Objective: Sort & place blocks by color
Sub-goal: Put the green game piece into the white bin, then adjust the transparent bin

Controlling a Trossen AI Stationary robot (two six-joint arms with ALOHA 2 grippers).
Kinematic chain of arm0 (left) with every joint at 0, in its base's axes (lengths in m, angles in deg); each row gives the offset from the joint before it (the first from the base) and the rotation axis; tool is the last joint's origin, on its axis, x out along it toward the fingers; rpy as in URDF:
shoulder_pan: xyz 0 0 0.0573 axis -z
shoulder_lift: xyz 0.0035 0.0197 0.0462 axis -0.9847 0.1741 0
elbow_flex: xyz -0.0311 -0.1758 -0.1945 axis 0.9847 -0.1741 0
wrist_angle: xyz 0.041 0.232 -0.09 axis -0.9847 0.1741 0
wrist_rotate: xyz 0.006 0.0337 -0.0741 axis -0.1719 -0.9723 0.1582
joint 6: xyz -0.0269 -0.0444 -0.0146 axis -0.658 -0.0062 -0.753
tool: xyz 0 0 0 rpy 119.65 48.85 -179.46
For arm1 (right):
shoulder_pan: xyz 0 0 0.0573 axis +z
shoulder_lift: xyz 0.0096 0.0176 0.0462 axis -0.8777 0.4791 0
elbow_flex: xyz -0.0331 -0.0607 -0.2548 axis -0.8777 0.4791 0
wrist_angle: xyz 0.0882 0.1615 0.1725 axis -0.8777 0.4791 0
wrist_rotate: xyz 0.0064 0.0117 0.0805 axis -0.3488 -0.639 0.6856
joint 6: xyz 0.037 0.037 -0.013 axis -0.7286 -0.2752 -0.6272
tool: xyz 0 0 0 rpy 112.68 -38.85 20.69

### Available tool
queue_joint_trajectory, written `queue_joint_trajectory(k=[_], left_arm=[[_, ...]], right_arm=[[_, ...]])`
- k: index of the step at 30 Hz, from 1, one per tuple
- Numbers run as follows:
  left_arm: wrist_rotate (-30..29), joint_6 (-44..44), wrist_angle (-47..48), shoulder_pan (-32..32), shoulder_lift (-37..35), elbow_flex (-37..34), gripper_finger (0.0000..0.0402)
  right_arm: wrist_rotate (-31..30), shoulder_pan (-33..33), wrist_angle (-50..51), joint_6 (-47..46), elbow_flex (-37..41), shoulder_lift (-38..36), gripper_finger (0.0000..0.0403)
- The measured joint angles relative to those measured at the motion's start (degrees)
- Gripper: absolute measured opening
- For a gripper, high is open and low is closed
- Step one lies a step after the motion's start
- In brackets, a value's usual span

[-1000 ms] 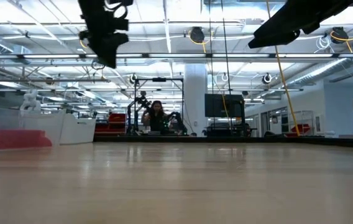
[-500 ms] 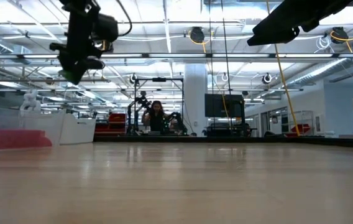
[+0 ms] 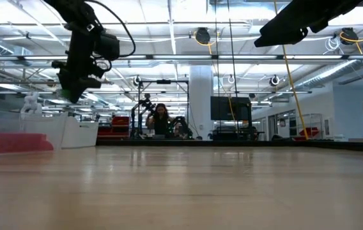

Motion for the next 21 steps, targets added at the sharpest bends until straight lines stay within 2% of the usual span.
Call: queue_joint_trajectory(k=[5, 11, 16, 21], left_arm=[[-0.07, 1.70, -2.50, 0.18, 0.00, -2.88, 0.0237], [-0.38, 2.57, -2.91, 0.17, -0.02, -3.07, 0.0301], [0.11, 3.92, -2.72, 2.30, -0.02, -2.54, 0.0320], [0.25, 4.59, -3.46, 7.57, -1.36, 0.67, 0.0321]], right_arm=[[0.00, 0.00, 0.00, 0.02, 0.01, 0.00, 0.0286], [0.00, 0.00, -0.48, 0.04, 0.00, -0.02, 0.0286], [0.00, 0.00, -0.45, 0.26, 0.00, -0.02, 0.0286], [0.00, -0.04, -0.44, 0.47, 0.00, -0.02, 0.0286]])
